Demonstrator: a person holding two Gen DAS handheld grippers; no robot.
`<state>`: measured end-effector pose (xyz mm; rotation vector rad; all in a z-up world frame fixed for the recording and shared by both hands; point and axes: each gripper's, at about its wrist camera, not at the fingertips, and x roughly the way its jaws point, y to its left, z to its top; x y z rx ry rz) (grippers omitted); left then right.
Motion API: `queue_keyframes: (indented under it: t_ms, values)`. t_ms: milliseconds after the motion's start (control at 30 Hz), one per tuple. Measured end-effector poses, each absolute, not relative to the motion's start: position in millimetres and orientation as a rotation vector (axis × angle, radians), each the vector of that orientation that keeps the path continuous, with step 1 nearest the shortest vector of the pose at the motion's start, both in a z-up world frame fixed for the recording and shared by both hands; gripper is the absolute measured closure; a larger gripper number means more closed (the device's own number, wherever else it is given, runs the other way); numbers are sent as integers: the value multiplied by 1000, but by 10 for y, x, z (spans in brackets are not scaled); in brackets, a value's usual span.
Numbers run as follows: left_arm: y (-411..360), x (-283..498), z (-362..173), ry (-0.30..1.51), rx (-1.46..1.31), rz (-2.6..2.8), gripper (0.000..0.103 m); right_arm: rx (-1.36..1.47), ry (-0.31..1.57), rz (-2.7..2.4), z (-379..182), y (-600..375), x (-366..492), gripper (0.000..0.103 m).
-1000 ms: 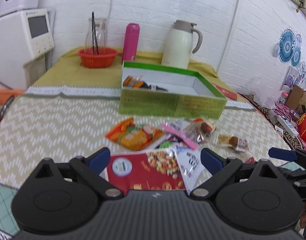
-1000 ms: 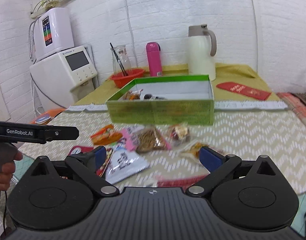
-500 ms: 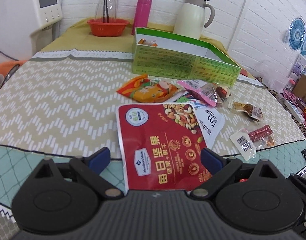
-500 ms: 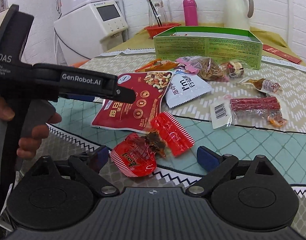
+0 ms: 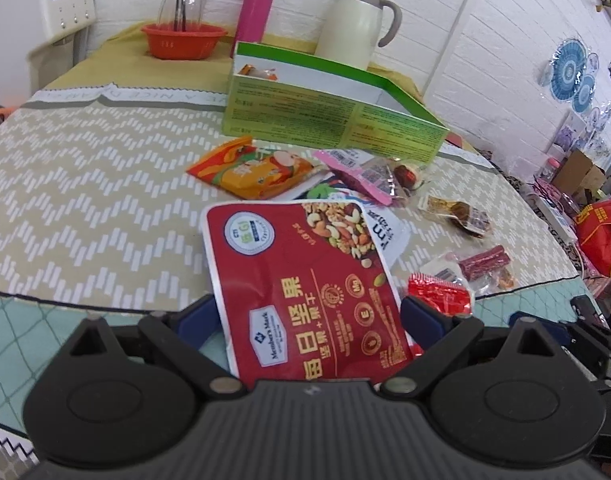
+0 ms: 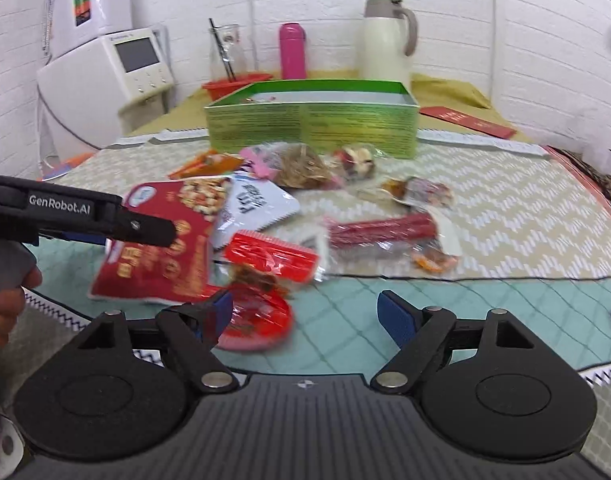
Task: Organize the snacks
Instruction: 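Grasp the red mixed-nut bag with the left tool while the right tool grasps a red candy pack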
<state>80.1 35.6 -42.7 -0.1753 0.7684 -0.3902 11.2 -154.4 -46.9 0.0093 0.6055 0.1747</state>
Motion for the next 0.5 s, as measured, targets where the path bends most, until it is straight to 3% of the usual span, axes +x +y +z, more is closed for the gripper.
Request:
queue_keyframes:
  t_ms: [267, 300, 400, 433, 500]
  values:
    - [281, 909, -453, 785, -138, -341, 7, -76, 618, 195, -574, -1393, 228, 0]
    - [277, 920, -472, 791, -132, -337, 7, -78, 615, 185, -564, -1439, 217, 14]
    - [239, 917, -489, 777, -105, -330, 7, -2, 633, 182, -518, -1661, 223, 42]
    - [228, 914, -492, 775, -105, -339, 8, 10, 637, 177, -513, -1708, 215, 45]
    - [195, 900, -484, 764, -92, -336, 22, 22, 636, 173, -516, -1747, 187, 46]
